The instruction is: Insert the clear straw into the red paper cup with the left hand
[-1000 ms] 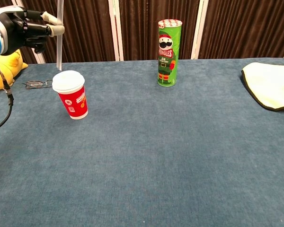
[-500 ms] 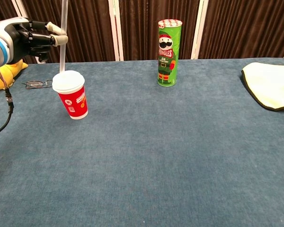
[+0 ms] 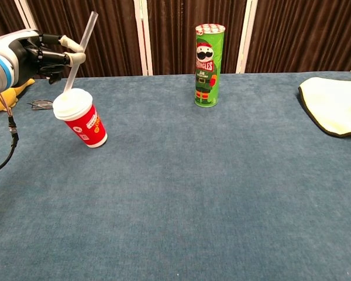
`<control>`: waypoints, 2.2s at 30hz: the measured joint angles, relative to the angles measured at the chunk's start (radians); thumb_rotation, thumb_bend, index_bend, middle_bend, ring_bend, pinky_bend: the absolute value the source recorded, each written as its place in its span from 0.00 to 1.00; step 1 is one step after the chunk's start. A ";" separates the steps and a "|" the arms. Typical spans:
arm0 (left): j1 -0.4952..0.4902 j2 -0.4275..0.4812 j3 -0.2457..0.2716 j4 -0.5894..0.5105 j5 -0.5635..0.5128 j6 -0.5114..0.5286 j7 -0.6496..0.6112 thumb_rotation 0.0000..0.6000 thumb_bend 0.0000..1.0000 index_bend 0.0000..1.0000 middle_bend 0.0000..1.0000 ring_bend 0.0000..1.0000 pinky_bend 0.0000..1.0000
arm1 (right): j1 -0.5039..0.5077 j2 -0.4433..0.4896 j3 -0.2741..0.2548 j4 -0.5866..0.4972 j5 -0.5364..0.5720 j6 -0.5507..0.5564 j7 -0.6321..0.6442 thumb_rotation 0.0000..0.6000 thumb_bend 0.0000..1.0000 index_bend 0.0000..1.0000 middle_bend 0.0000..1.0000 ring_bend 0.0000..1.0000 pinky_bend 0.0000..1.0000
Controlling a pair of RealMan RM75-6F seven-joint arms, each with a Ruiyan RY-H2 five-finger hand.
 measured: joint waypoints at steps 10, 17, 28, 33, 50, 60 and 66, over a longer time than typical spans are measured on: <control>0.004 -0.002 0.006 0.007 0.043 0.013 -0.010 1.00 0.38 0.52 1.00 0.94 0.80 | -0.001 -0.001 0.002 0.000 0.001 0.002 -0.002 1.00 0.07 0.00 0.00 0.00 0.00; 0.009 0.000 0.007 0.006 0.075 0.018 -0.032 1.00 0.38 0.52 1.00 0.94 0.80 | -0.002 -0.001 0.002 -0.002 0.000 0.004 -0.002 1.00 0.07 0.00 0.00 0.00 0.00; 0.020 0.007 0.019 0.007 0.096 0.021 -0.044 1.00 0.21 0.48 1.00 0.94 0.80 | -0.003 -0.002 0.002 -0.003 0.000 0.005 -0.006 1.00 0.07 0.00 0.00 0.00 0.00; 0.022 0.009 0.020 0.007 0.094 0.024 -0.040 1.00 0.20 0.48 1.00 0.94 0.80 | -0.004 -0.002 0.002 -0.004 0.000 0.006 -0.007 1.00 0.07 0.00 0.00 0.00 0.00; 0.073 0.083 0.036 -0.099 0.227 0.147 -0.002 1.00 0.20 0.37 0.63 0.62 0.43 | -0.004 -0.003 0.003 -0.002 0.002 0.005 -0.015 1.00 0.07 0.00 0.00 0.00 0.00; 0.169 0.241 0.121 -0.263 0.371 0.250 0.113 1.00 0.20 0.24 0.15 0.20 0.08 | -0.006 -0.009 0.004 0.004 -0.003 0.017 -0.034 1.00 0.07 0.00 0.00 0.00 0.00; 0.236 0.308 0.234 -0.275 0.512 0.316 0.223 1.00 0.20 0.16 0.00 0.01 0.00 | -0.007 -0.011 0.002 0.005 -0.006 0.020 -0.047 1.00 0.07 0.00 0.00 0.00 0.00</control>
